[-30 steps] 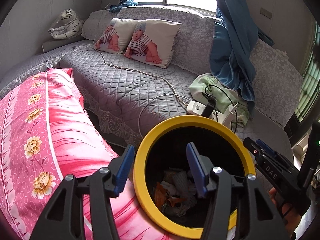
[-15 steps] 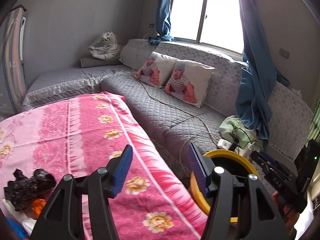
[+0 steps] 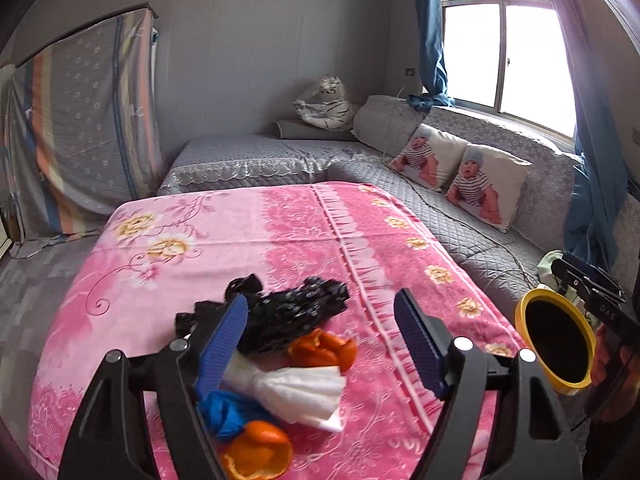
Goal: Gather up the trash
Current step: 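Move both open tools back over the remaining trash on the bed, then grasp the orange peel with the left tool while the right tool grasps the black plastic bag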
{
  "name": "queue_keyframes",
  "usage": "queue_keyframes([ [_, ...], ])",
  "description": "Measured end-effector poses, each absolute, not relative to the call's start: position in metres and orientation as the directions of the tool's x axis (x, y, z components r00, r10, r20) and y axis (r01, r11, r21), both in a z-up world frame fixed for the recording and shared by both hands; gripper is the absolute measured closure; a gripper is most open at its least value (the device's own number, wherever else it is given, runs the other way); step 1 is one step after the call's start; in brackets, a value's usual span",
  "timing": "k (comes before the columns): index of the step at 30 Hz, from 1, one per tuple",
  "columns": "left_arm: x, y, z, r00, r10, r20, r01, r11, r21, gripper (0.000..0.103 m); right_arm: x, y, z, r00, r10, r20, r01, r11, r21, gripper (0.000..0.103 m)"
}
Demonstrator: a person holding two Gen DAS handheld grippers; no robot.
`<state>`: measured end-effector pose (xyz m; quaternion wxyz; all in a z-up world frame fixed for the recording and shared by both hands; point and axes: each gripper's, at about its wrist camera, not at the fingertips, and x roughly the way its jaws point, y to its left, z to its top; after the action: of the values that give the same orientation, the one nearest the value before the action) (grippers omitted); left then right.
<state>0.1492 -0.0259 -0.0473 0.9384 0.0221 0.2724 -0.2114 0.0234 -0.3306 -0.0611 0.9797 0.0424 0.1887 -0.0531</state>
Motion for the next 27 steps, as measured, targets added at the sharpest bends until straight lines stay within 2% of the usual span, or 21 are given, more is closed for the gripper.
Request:
queue_keyframes([
  [6, 0.129, 0.018, -0.07, 0.77, -0.344, -0.537, 0.362, 0.929, -0.076, 0.03, 0.054, -0.271, -0.063, 0.909, 0.045, -0.414, -0.052, 0.999, -0.005, 0.047],
  [17, 0.123, 0.046, -0.127, 0.676, -0.375, -0.634, 0.352, 0.92, -0.169, 0.031, 0.102, -0.19, -0.086, 0.824, 0.233, -0.517, -0.291, 0.956, -0.033, 0.047],
  [23, 0.12, 0.047, -0.14, 0.641, -0.379, -0.668, 0.376, 0.913, -0.158, 0.031, 0.122, -0.159, -0.089, 0.791, 0.27, -0.548, -0.381, 0.92, -0.096, 0.041],
  [27, 0.124, 0.045, -0.148, 0.615, -0.379, -0.691, 0.383, 0.91, -0.159, 0.031, 0.134, -0.146, -0.092, 0.785, 0.252, -0.566, -0.404, 0.901, -0.159, 0.04],
])
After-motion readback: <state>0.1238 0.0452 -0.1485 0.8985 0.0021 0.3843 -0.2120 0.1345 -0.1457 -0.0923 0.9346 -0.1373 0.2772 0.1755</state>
